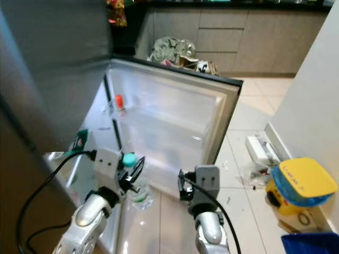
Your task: Restocking fridge
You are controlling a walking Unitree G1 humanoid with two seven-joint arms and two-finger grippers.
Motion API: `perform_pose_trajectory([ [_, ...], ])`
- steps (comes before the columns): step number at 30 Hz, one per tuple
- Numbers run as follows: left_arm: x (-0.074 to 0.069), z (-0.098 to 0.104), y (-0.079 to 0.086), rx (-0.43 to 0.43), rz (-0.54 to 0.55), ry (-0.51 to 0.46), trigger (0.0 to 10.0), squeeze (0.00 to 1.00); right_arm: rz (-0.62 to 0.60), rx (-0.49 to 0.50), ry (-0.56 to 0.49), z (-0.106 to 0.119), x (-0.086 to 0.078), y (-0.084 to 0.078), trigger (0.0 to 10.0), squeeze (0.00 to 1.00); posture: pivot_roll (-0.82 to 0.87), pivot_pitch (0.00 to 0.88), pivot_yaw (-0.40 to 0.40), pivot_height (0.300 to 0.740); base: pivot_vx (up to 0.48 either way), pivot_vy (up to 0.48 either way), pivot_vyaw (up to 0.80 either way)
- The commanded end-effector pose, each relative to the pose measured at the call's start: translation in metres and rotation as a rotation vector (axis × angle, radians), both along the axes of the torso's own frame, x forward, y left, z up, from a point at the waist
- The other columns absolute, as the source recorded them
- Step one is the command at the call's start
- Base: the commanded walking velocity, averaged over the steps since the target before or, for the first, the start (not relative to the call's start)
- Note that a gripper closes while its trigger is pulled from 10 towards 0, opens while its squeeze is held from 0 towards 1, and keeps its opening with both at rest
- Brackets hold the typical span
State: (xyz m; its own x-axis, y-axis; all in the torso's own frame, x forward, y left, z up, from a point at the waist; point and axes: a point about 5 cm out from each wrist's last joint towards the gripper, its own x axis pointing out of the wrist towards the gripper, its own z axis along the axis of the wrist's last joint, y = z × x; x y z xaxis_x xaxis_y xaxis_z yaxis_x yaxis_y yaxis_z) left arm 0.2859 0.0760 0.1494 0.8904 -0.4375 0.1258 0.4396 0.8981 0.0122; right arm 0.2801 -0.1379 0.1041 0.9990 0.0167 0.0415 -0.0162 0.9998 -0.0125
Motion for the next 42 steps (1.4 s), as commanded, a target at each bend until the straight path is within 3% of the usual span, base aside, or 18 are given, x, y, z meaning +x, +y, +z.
perform_pose_trajectory([
  [1, -0.002, -0.001, 0.001, -0.006, -0.002, 0.0, 10.0, 0.0, -0.007, 0.009, 0.011, -0.003, -0.001, -0.002, 10.0, 0.0, -0.23, 0.158, 0.019, 0.74, 0.398, 0.0, -0.43],
  [9, -0.002, -0.001, 0.0, -0.01, -0.001, 0.005, 10.0, 0.0, -0.01, 0.006, 0.012, -0.003, -0.001, -0.003, 10.0, 0.0, -0.23, 0.161, 0.018, 0.74, 0.394, 0.0, -0.47],
  [20, -0.002, -0.001, 0.002, -0.016, 0.005, 0.008, 10.0, 0.0, -0.007, -0.004, 0.012, -0.003, -0.001, -0.003, 10.0, 0.0, -0.23, 0.163, 0.019, 0.74, 0.332, 0.0, 0.0],
  [35, -0.007, 0.004, 0.01, -0.02, 0.003, -0.007, 10.0, 0.0, -0.012, -0.016, 0.008, -0.003, -0.001, -0.005, 10.0, 0.0, -0.23, 0.166, 0.021, 0.74, 0.0, 0.0, 0.0],
  [39, -0.011, 0.008, 0.011, 0.028, -0.026, -0.041, 10.0, 0.0, -0.028, -0.034, 0.008, -0.003, 0.0, -0.009, 10.0, 0.0, -0.22, 0.166, 0.022, 0.74, 0.0, 0.0, 0.0],
  [42, -0.018, 0.01, 0.007, 0.075, -0.078, -0.075, 10.0, 0.0, -0.095, -0.109, 0.011, -0.005, 0.002, -0.02, 10.0, 0.0, -0.22, 0.166, 0.022, 0.74, 0.0, 0.0, 0.0],
])
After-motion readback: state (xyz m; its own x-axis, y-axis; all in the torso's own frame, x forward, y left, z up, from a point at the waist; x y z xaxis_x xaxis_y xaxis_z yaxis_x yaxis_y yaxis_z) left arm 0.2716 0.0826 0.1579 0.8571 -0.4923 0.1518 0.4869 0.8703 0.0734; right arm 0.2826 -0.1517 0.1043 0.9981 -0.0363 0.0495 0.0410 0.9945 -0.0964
